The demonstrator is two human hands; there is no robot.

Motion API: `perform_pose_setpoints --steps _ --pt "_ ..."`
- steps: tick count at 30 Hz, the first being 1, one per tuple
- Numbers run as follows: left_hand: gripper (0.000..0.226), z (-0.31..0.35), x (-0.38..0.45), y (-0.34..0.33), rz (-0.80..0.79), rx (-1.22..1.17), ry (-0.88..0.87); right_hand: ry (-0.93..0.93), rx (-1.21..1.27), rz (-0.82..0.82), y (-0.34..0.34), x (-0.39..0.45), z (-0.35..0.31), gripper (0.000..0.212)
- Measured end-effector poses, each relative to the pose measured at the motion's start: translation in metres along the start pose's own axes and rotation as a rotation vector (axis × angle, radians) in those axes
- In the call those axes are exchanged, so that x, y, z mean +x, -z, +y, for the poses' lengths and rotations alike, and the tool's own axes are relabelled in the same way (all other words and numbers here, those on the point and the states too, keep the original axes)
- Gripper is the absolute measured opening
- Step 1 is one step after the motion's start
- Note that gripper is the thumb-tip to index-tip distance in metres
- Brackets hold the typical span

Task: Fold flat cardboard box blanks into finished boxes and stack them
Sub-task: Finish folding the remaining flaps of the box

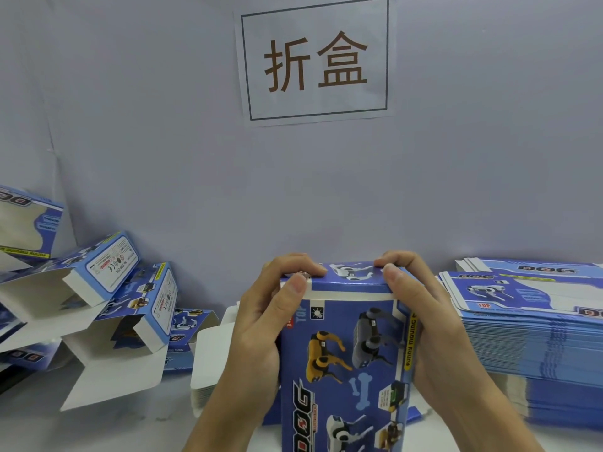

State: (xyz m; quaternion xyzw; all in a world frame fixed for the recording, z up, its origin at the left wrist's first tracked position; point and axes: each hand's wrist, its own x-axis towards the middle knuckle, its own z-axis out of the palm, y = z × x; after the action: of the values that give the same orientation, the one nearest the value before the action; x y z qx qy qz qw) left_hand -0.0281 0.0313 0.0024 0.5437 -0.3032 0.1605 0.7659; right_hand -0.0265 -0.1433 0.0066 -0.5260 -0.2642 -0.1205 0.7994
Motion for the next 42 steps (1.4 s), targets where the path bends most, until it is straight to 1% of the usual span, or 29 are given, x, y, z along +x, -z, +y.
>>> perform_pose_setpoints --steps 2,3,6,7,9,10,12,14,17,23,27,30,34,36,38,40,42 --pt "0.042 -0.001 0.0 0.001 -0.01 0.005 -0.001 -0.013 0.014 -0.001 0.002 0.0 0.0 0.033" --pt "0.044 -0.001 0.001 0.001 -0.012 0.017 -0.005 -0.016 0.017 0.0 0.002 -0.001 0.0 0.032" --pt "0.04 -0.001 0.0 0.004 -0.043 0.041 -0.041 -0.005 0.011 0.001 0.001 0.0 -0.001 0.03" --pt "0.038 0.0 -0.001 0.003 -0.065 0.048 -0.054 -0.002 -0.008 0.013 0.001 0.001 0.0 0.026" --pt "0.035 0.002 -0.002 0.002 -0.094 0.082 -0.075 -0.009 -0.045 0.034 0.001 0.003 0.001 0.009" --pt "0.035 0.002 -0.002 0.001 -0.088 0.104 -0.087 -0.01 -0.047 0.038 0.001 0.003 0.001 0.01" --pt "0.034 0.003 -0.001 -0.003 -0.059 0.129 -0.109 -0.008 0.005 -0.006 0.0 0.002 0.004 0.019" --pt "0.033 0.003 0.0 -0.006 -0.036 0.124 -0.121 0.019 0.018 -0.007 -0.001 -0.001 0.006 0.027" --pt "0.032 0.004 -0.001 -0.008 -0.02 0.118 -0.12 0.07 -0.004 0.008 0.001 -0.002 0.007 0.031" --pt "0.032 0.005 -0.002 -0.011 0.0 0.181 -0.147 0.032 0.07 -0.069 0.004 -0.006 0.002 0.038" --pt "0.032 0.003 -0.002 -0.012 0.005 0.156 -0.136 0.078 0.098 -0.051 0.001 -0.003 0.002 0.045" --pt "0.034 0.002 -0.001 -0.009 0.04 0.158 -0.137 0.119 0.031 -0.012 0.0 0.001 0.002 0.048" --pt "0.034 0.0 0.0 -0.007 0.056 0.168 -0.14 0.112 0.046 0.003 -0.004 -0.002 0.005 0.044" --pt "0.031 -0.002 0.0 -0.008 0.061 0.185 -0.157 0.148 0.028 0.005 -0.003 0.002 0.002 0.041" --pt "0.023 -0.004 0.002 -0.007 0.105 0.168 -0.162 0.219 -0.078 -0.017 -0.003 0.005 -0.003 0.034" --pt "0.017 -0.004 0.004 -0.004 0.175 0.122 -0.143 0.249 -0.108 -0.049 -0.004 0.002 -0.003 0.02" --pt "0.016 -0.004 0.006 -0.001 0.216 0.088 -0.134 0.263 -0.215 -0.019 -0.006 -0.003 0.0 0.013"
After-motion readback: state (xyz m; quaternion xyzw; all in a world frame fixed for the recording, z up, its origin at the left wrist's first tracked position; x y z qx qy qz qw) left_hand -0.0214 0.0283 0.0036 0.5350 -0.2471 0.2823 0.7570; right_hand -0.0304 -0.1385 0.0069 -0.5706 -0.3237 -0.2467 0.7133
